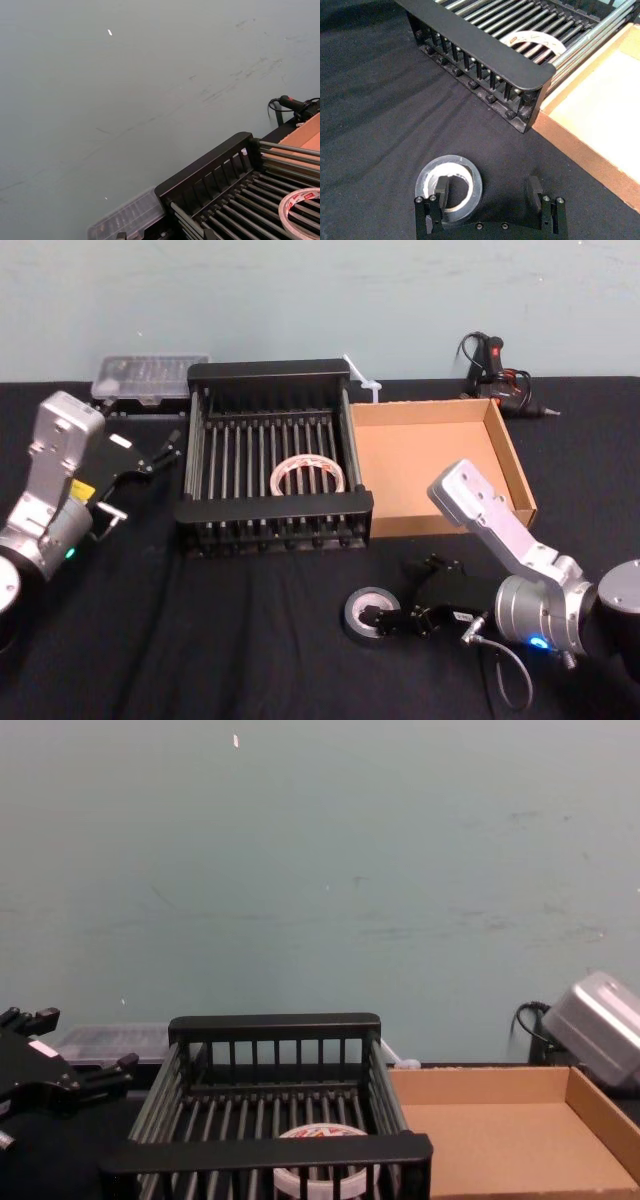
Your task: Pick up the white tape and place it into the black box , Pick up the silver tape and place it into the brown box.
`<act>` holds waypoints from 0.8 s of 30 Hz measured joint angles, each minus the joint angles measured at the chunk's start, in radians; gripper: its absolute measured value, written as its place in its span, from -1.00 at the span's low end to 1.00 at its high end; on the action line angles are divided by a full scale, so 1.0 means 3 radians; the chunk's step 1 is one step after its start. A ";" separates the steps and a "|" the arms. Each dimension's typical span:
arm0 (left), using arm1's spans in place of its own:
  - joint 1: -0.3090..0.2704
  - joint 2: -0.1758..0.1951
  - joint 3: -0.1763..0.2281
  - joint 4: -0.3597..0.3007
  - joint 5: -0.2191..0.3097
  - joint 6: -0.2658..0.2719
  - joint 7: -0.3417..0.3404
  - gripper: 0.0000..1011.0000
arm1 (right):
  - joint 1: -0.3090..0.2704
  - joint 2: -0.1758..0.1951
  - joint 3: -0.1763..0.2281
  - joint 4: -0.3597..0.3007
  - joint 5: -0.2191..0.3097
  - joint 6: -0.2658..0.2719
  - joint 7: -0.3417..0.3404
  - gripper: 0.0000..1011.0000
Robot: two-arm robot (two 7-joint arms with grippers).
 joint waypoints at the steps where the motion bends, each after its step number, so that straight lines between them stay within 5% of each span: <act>1: 0.0000 0.0000 0.0000 0.0000 0.0000 0.0000 0.0000 0.98 | 0.0002 -0.0003 -0.0003 0.0004 -0.0004 0.0002 0.0000 0.98; 24: 0.0000 0.0000 0.0000 0.0000 0.0000 0.0000 0.0000 0.98 | 0.0031 -0.0042 -0.0013 0.0071 -0.0037 0.0017 0.0040 0.98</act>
